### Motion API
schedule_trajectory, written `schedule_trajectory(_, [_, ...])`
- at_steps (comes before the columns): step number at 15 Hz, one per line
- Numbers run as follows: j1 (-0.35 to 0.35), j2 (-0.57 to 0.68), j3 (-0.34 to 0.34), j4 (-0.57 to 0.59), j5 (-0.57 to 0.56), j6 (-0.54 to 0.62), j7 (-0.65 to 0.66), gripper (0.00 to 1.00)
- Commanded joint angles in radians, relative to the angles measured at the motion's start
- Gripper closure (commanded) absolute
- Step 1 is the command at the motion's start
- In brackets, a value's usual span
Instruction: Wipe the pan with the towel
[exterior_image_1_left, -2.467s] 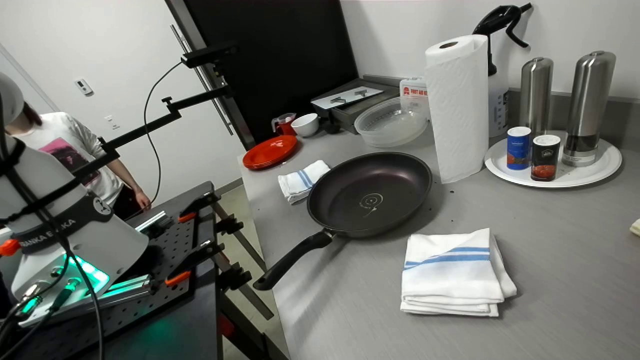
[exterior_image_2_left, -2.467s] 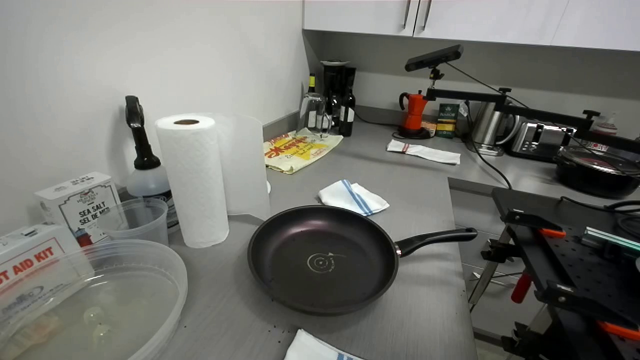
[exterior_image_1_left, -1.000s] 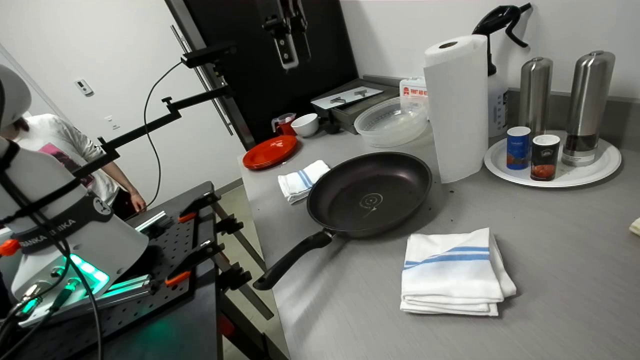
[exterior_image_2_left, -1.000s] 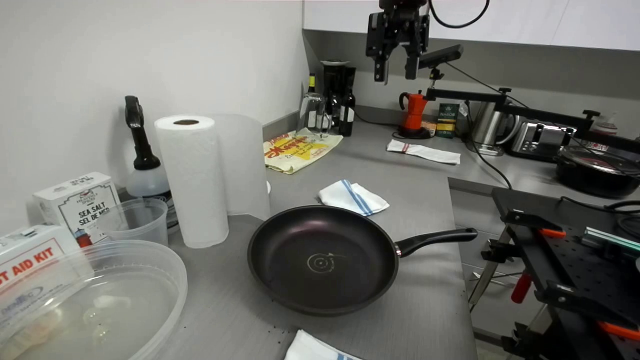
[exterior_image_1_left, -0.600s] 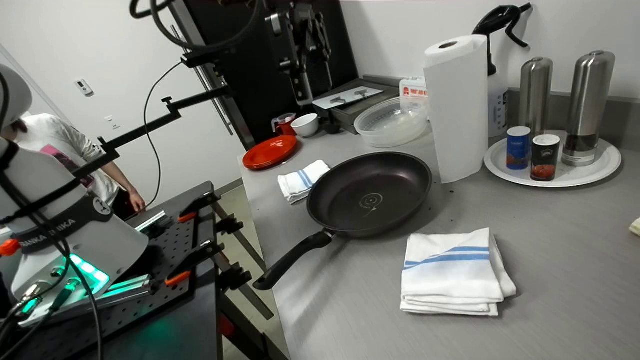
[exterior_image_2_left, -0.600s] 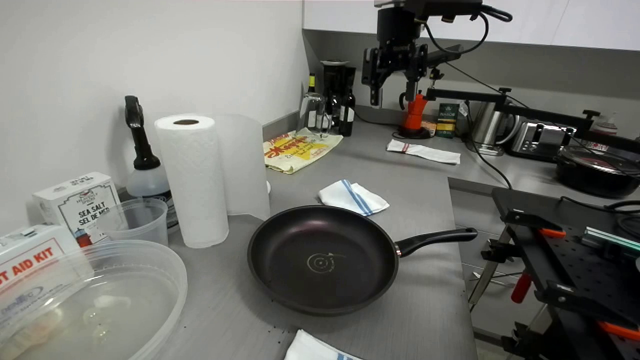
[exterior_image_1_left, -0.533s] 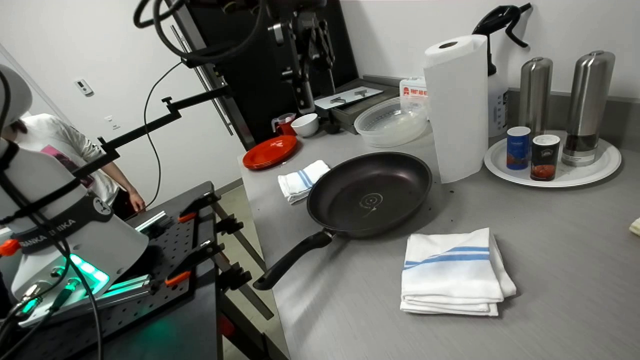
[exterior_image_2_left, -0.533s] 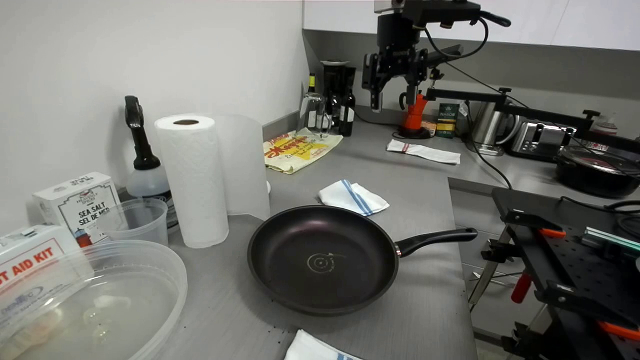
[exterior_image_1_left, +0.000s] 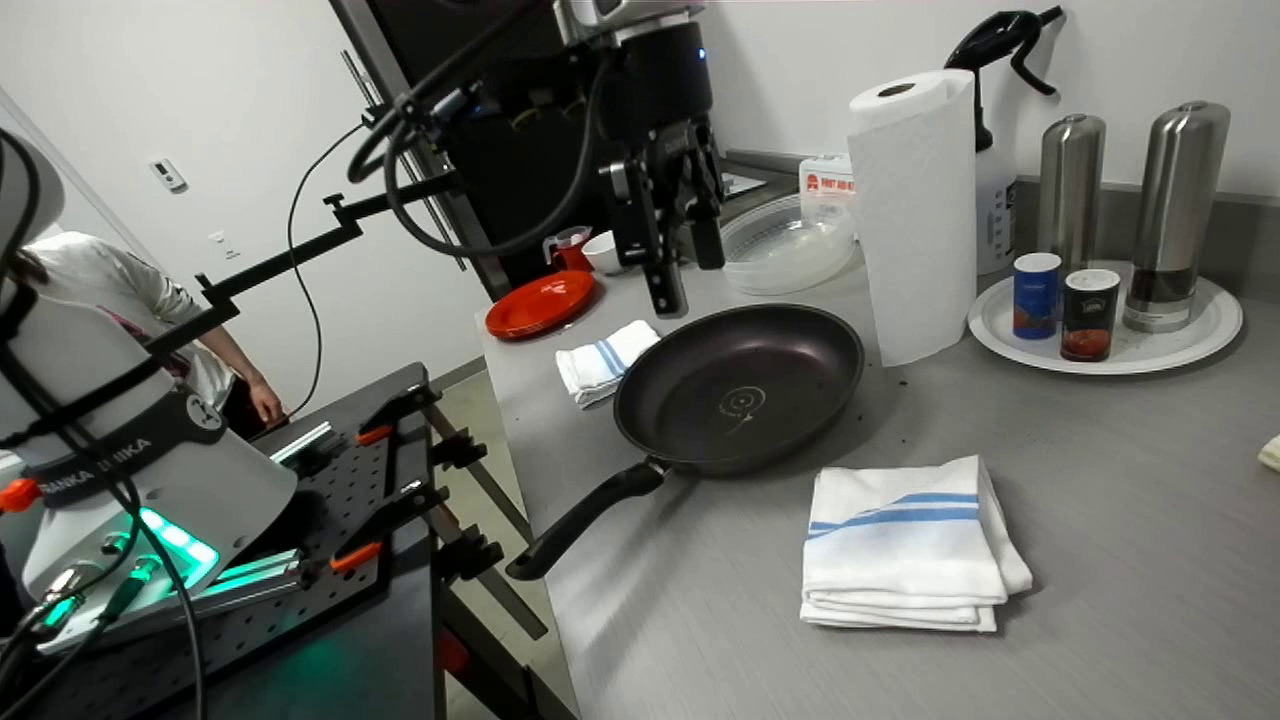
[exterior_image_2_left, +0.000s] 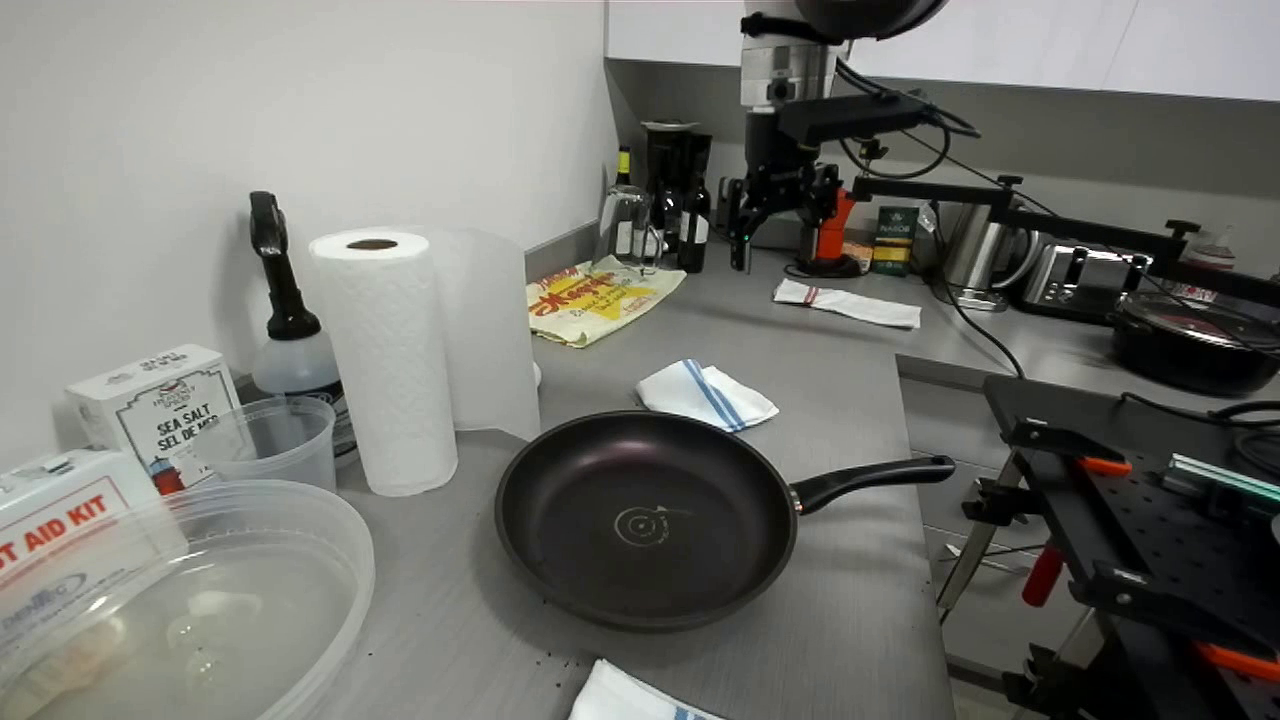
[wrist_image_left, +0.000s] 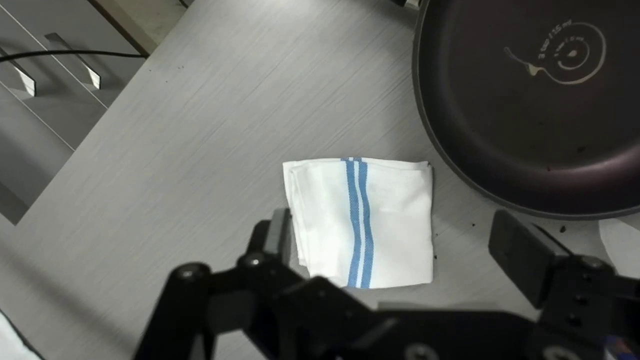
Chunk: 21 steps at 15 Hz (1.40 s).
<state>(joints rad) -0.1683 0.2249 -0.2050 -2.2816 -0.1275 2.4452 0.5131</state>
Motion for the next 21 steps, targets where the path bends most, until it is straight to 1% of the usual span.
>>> schedule_trajectory(1, [-0.001,0.091,-0.030,0.026,0.035,0.103,-0.015,0.00])
schedule_trajectory(5, [-0.021,0.174,-0.037,0.033,0.111,0.190,-0.064,0.00])
schedule_trajectory(9, [-0.050,0.244,-0.004,0.053,0.218,0.255,-0.160,0.00])
schedule_trajectory(11, [-0.061,0.278,0.010,0.073,0.252,0.278,-0.203,0.00])
schedule_trajectory(15, [-0.077,0.348,0.023,0.120,0.277,0.295,-0.265,0.00])
schedule_trajectory(21, [-0.099,0.443,0.025,0.196,0.276,0.276,-0.304,0.00])
